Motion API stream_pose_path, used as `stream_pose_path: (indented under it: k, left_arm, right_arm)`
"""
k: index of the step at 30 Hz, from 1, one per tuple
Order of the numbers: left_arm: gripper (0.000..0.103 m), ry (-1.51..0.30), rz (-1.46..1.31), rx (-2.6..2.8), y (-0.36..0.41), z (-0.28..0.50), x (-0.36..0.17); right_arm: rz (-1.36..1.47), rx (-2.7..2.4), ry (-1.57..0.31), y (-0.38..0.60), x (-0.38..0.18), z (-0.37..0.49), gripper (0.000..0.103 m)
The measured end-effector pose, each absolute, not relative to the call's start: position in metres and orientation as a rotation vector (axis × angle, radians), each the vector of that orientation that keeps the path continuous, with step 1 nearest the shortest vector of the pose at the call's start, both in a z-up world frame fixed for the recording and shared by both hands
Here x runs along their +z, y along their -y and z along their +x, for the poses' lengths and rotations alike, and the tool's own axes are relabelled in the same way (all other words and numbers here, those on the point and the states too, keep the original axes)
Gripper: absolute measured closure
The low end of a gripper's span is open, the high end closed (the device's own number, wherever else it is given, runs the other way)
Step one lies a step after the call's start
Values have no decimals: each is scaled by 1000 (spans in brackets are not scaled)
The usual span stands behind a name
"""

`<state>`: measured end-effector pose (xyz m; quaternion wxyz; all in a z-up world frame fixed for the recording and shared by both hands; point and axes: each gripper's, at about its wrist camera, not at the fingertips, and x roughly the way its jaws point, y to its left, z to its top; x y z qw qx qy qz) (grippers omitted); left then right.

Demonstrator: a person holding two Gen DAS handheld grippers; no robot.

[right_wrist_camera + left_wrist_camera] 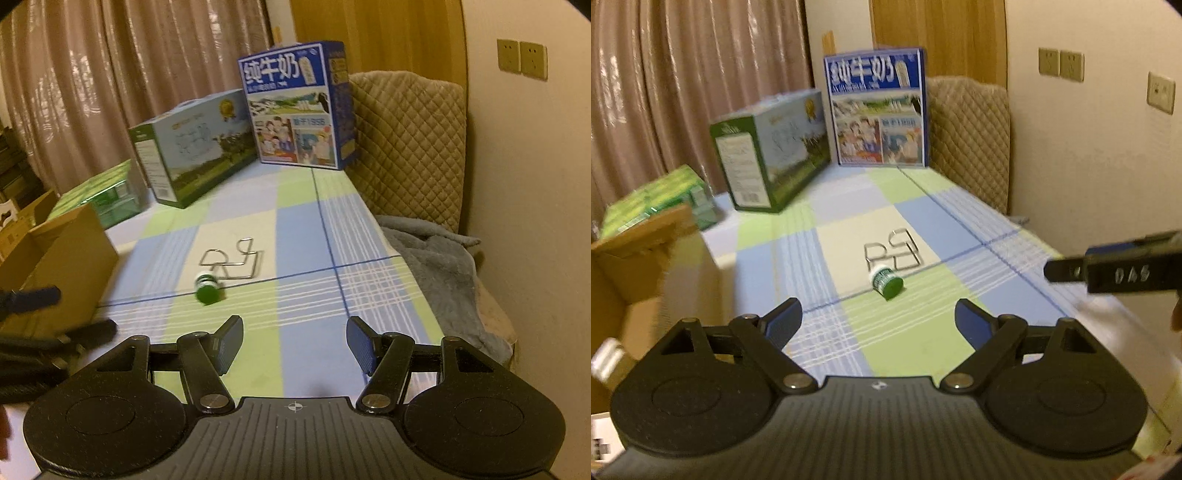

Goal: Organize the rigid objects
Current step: 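Move both open tools toward the green-capped bottle and wire holder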

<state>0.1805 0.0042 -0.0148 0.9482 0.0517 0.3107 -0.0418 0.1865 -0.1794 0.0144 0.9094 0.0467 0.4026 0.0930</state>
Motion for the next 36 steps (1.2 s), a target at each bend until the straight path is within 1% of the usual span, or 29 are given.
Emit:
stream_pose_path:
  k: [8, 18, 20, 24, 27, 32, 34, 36]
  left_arm:
    - [25, -678, 123, -60, -6, 237, -65]
    - [29, -702, 165, -76, -3, 289, -101]
    - [31, -699, 174, -79, -3, 295, -106]
    - [37, -692, 177, -87, -7, 304, -111]
    - [38, -672, 167, -105, -10, 308, -111]
    - [45, -641, 172, -179, -5, 313, -109]
    - [52, -642, 171, -195, -3, 316, -109]
    - [56, -647, 172, -212, -1, 317, -110]
  right_arm:
    - [97, 219, -843, 174, -13, 232, 44]
    - [88, 237, -901, 158, -54, 287, 44]
    - [95, 231, -901, 158, -58, 294, 44]
    - [96, 223, -905, 158, -63, 303, 44]
    - [106, 218, -909, 159, -66, 309, 44]
    - [120, 224, -905, 158, -65, 311, 44]
    - [122, 223, -906, 158, -65, 311, 44]
    - [127, 218, -906, 159, -66, 311, 44]
